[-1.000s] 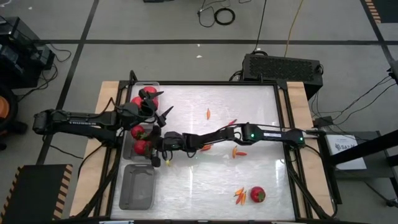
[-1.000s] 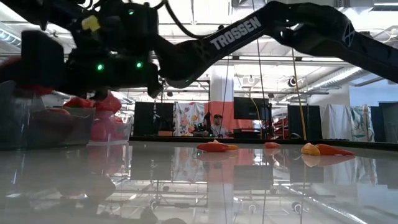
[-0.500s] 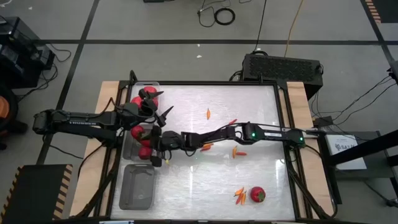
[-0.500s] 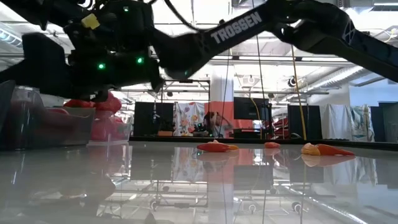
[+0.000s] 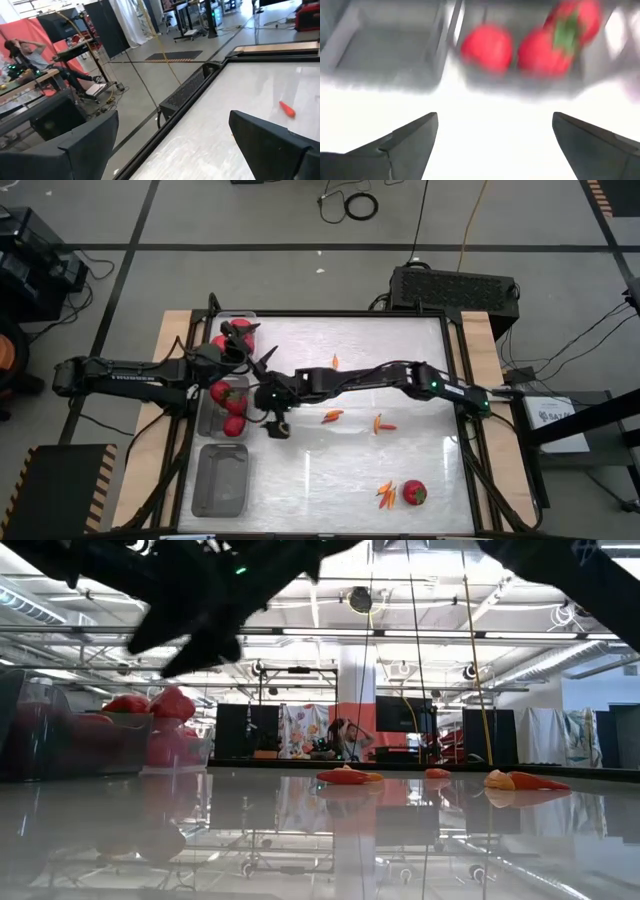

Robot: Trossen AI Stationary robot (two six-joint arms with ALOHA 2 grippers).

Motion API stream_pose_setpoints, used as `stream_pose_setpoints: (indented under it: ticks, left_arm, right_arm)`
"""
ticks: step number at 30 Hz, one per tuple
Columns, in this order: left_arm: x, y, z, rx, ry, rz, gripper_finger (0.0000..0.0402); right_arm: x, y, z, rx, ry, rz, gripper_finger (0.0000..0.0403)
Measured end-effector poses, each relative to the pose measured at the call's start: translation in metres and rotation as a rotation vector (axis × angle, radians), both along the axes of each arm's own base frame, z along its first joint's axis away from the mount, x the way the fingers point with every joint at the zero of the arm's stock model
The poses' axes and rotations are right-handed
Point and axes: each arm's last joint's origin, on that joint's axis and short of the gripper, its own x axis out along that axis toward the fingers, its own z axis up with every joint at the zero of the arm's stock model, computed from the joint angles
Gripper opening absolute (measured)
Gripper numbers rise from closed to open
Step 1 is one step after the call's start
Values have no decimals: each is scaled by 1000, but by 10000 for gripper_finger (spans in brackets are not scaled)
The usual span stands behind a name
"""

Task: Sort produce into baskets
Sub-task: Put the tomato into the top black transparent bin

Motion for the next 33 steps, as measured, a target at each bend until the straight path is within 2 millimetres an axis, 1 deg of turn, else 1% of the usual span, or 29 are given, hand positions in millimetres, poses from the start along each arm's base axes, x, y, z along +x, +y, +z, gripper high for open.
stream_pose_setpoints:
  ticks: [4,6,12,15,18,20,24,26,28,30,33]
  left_arm:
    - [0,0,0,0,3,8,384]
    - [0,0,0,0,4,8,384]
    - [0,0,0,-1,3,6,384]
    - [0,0,-1,-1,4,5,384]
    - [0,-1,-1,-2,6,0,384]
    - [0,-1,-1,-4,10,-1,384]
    - [0,-1,-3,-25,17,-7,384]
    - [0,-1,-3,-27,20,-11,384]
    - [0,-2,-4,-30,21,-30,384]
    - [0,-2,-5,-32,30,-37,384]
    - [0,-3,-5,-33,28,-37,384]
  right_arm:
    - [-26,2,4,32,237,24,384]
    - [-39,3,7,39,346,10,384]
    - [-73,7,28,90,572,-89,384]
    - [-89,14,34,118,697,-168,384]
    - [-110,26,42,118,853,-238,384]
    - [-115,37,46,125,865,-251,384]
    - [-136,68,68,179,851,-161,384]
    - [-150,82,78,133,826,-137,384]
    - [-162,92,82,86,807,-150,384]
    - [-177,101,84,60,815,-198,384]
    - [-202,116,76,43,893,-266,384]
